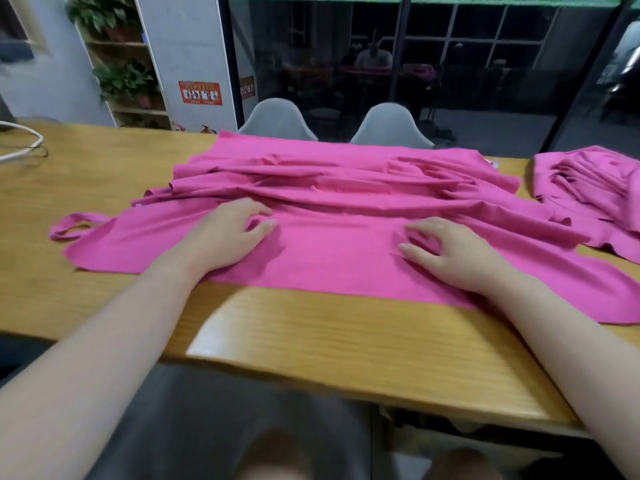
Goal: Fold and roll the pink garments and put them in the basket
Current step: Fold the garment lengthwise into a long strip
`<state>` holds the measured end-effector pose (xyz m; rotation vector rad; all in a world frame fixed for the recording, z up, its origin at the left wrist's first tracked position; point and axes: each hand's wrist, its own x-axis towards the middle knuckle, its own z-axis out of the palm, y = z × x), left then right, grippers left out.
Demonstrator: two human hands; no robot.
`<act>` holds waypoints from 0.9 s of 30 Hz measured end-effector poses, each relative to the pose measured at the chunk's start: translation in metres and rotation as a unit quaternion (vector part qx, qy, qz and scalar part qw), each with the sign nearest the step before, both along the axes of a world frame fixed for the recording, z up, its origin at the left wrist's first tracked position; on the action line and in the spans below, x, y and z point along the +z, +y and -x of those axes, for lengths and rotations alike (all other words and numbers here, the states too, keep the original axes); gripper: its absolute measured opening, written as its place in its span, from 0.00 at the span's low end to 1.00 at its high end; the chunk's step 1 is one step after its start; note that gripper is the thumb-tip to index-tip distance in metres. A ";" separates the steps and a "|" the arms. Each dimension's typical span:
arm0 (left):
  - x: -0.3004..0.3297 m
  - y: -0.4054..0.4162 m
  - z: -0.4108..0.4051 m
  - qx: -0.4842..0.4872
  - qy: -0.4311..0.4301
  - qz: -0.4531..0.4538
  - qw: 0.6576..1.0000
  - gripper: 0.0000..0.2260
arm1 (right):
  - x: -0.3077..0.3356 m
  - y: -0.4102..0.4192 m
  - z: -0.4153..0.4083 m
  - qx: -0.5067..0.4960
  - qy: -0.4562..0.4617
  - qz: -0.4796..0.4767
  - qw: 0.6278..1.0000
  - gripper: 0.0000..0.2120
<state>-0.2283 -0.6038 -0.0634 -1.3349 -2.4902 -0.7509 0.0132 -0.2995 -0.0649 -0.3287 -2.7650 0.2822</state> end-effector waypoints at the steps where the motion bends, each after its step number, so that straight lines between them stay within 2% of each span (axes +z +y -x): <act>1: 0.002 -0.009 -0.015 -0.033 0.004 -0.014 0.999 0.15 | 0.002 -0.014 -0.012 0.037 0.015 -0.021 0.999 0.25; 4: -0.004 -0.035 -0.058 -0.128 0.057 0.002 0.990 0.15 | 0.000 -0.049 -0.047 0.153 0.050 -0.091 0.983 0.17; 6: -0.007 -0.046 -0.073 -0.145 0.082 0.028 0.986 0.14 | -0.002 -0.056 -0.062 0.181 0.061 -0.105 0.976 0.15; 12: -0.007 -0.057 -0.078 -0.125 0.181 0.034 0.975 0.15 | -0.012 -0.050 -0.065 0.135 0.069 -0.060 0.987 0.07; 15: -0.008 -0.049 -0.081 -0.107 0.205 0.041 0.972 0.11 | -0.013 -0.053 -0.061 0.095 0.071 -0.062 0.991 0.04; 17: -0.010 -0.041 -0.082 -0.076 0.178 0.039 0.980 0.09 | -0.015 -0.057 -0.057 0.050 0.075 -0.060 0.994 0.03; 20: -0.013 -0.033 -0.082 -0.026 0.057 0.019 0.998 0.06 | -0.017 -0.059 -0.051 0.011 0.071 -0.010 0.997 0.03; 22: -0.014 -0.032 -0.079 -0.004 0.009 0.024 1.000 0.02 | -0.016 -0.059 -0.052 -0.015 0.057 0.011 0.998 0.04; 27: -0.017 -0.043 -0.089 0.001 -0.063 -0.012 0.998 0.15 | -0.015 -0.062 -0.068 -0.079 0.068 -0.013 0.995 0.04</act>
